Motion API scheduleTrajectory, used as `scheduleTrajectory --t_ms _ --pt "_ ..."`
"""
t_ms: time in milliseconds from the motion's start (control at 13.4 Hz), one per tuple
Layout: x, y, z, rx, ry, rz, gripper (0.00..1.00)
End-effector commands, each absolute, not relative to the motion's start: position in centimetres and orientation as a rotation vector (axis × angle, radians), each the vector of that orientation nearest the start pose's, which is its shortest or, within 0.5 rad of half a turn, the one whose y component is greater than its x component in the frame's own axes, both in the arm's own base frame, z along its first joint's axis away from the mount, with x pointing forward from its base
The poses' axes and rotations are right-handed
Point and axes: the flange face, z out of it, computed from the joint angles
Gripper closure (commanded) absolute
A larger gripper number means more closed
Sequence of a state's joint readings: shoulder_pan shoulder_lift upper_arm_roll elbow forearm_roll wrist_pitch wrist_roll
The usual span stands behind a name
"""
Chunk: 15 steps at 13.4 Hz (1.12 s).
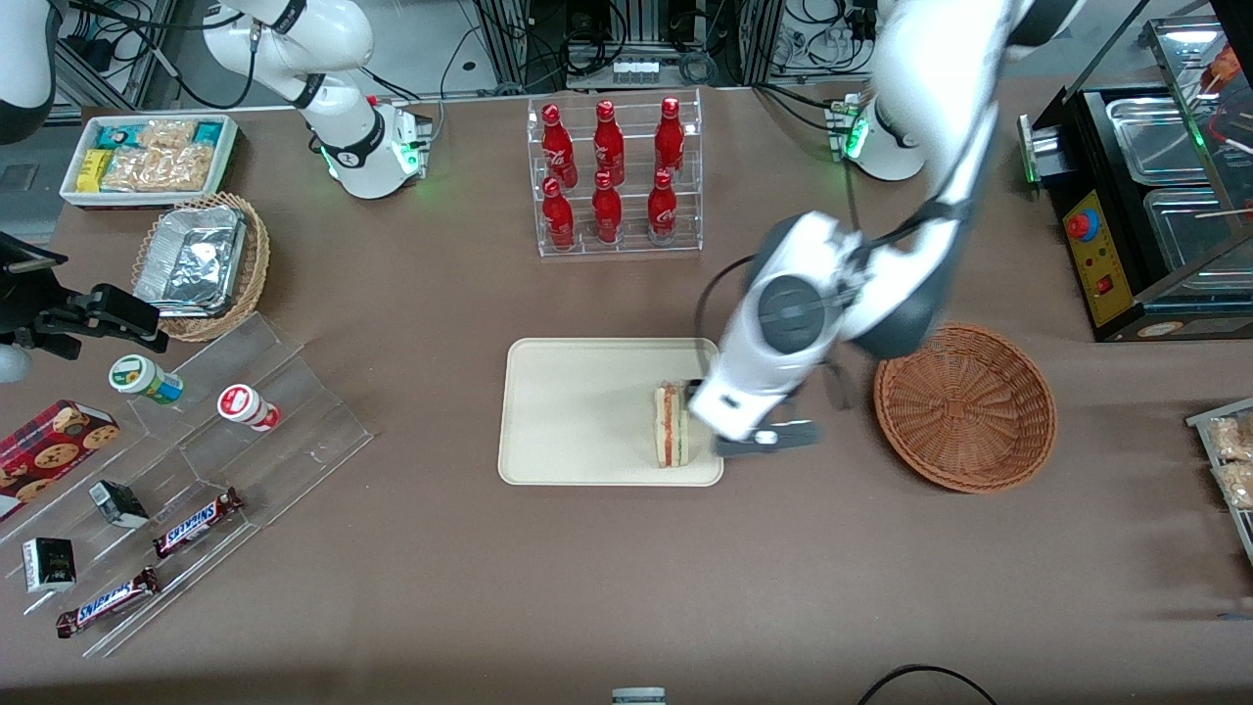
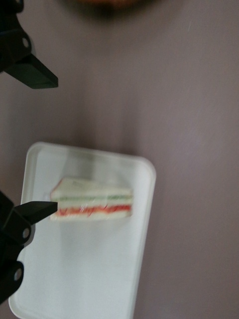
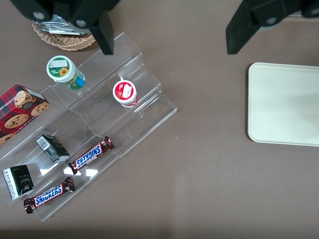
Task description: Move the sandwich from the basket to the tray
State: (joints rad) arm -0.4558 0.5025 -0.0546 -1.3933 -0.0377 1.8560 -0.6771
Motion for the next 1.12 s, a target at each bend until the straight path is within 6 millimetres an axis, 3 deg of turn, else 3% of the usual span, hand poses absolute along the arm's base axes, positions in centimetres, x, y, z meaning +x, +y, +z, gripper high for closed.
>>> scheduleTrajectory --t_ms 0,298,521,818,1041 --pt "60.5 -25.0 46.1 -3.140 -0.454 0.077 0.00" --pt "58.8 -14.1 50.7 -3.117 -0.506 0.095 0.00" --pt "56.5 -8.2 54.8 -3.123 -0.371 0.145 0.00" --pt "52.0 -6.5 58.6 -3.063 -0.313 0.097 0.00" --pt "51.7 -6.0 60.3 -3.062 -0.076 0.121 0.00"
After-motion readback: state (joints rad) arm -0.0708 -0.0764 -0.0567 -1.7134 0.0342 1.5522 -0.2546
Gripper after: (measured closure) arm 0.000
